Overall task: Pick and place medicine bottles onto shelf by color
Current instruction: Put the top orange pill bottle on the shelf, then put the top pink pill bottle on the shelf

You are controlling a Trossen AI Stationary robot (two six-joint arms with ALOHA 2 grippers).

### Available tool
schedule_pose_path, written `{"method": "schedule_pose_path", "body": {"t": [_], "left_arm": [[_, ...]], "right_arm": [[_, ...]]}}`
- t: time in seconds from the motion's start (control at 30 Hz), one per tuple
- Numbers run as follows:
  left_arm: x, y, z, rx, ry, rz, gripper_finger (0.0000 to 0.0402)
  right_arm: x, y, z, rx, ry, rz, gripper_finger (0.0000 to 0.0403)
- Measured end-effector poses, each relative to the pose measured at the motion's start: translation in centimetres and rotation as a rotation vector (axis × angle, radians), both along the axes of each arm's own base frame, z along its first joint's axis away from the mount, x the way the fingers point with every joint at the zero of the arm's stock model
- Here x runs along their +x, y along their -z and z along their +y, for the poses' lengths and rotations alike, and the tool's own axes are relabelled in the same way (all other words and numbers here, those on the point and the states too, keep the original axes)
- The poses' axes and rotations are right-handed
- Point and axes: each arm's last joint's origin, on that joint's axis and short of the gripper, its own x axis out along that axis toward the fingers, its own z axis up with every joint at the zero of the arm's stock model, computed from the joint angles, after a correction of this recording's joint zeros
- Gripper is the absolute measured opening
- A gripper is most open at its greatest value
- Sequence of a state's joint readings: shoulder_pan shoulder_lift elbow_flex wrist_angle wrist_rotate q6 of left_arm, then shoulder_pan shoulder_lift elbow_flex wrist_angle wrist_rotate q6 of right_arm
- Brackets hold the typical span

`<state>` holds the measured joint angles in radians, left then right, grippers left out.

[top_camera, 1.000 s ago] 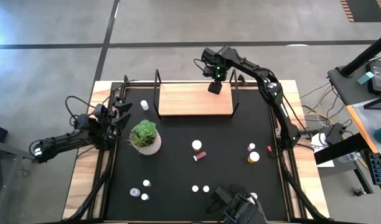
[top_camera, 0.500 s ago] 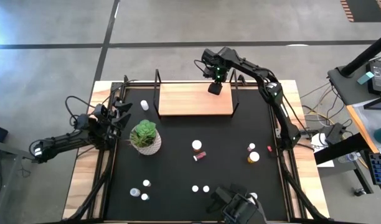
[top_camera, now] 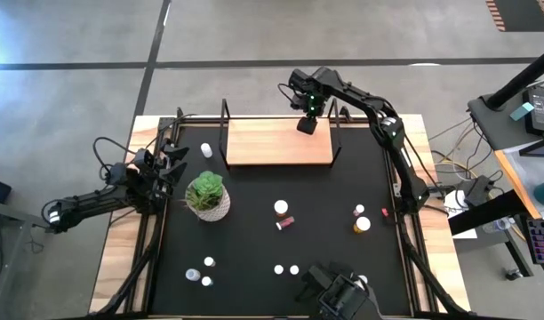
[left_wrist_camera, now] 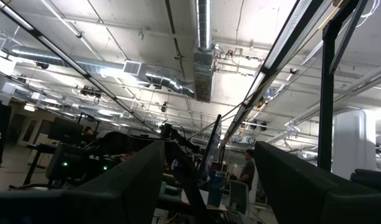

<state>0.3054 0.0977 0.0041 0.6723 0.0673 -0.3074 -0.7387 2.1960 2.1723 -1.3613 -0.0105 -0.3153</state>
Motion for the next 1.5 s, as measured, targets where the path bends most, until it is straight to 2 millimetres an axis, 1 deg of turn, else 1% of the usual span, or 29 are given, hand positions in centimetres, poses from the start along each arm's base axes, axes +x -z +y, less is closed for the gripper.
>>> {"method": "schedule_pose_path", "body": {"t": [0.1, 0.4, 0.53, 0.77, 0.93, 1.03, 1.17, 1.23, 1.33, 1.5], "left_arm": [[0.0, 0.0, 0.0, 0.0, 0.0, 0.0, 0.0233], [0.0, 0.0, 0.0, 0.0, 0.0, -0.001, 0.0233], [0.0, 0.0, 0.0, 0.0, 0.0, 0.0, 0.0233], [0.0, 0.0, 0.0, 0.0, 0.0, 0.0, 0.0233], [0.0, 0.0, 0.0, 0.0, 0.0, 0.0, 0.0233], [0.0, 0.0, 0.0, 0.0, 0.0, 0.0, 0.0233], [0.0, 0.0, 0.0, 0.0, 0.0, 0.0, 0.0233], [0.0, 0.0, 0.0, 0.0, 0.0, 0.0, 0.0233], [0.0, 0.0, 0.0, 0.0, 0.0, 0.0, 0.0233], [0.0, 0.0, 0.0, 0.0, 0.0, 0.001, 0.0233]], "right_arm": [[0.0, 0.0, 0.0, 0.01, -0.008, -0.012, 0.0217], [0.1, 0.0, 0.0, 0.009, 0.02, -0.016, 0.03], [0.1, -1.0, 0.0, -0.016, 0.044, -0.035, 0.0327], [-0.4, -5.5, 0.4, -0.109, 0.117, -0.093, 0.0355], [-1.7, -9.8, 1.6, -0.166, 0.175, -0.179, 0.0356], [-3.0, -12.6, 2.9, -0.194, 0.202, -0.226, 0.0353], [-5.5, -16.8, 5.5, -0.224, 0.269, -0.303, 0.0352], [-6.8, -18.5, 6.9, -0.248, 0.313, -0.325, 0.0352], [-8.3, -19.6, 8.7, -0.277, 0.393, -0.303, 0.0352], [-10.0, -19.4, 11.7, -0.274, 0.542, -0.239, 0.0352]]}}
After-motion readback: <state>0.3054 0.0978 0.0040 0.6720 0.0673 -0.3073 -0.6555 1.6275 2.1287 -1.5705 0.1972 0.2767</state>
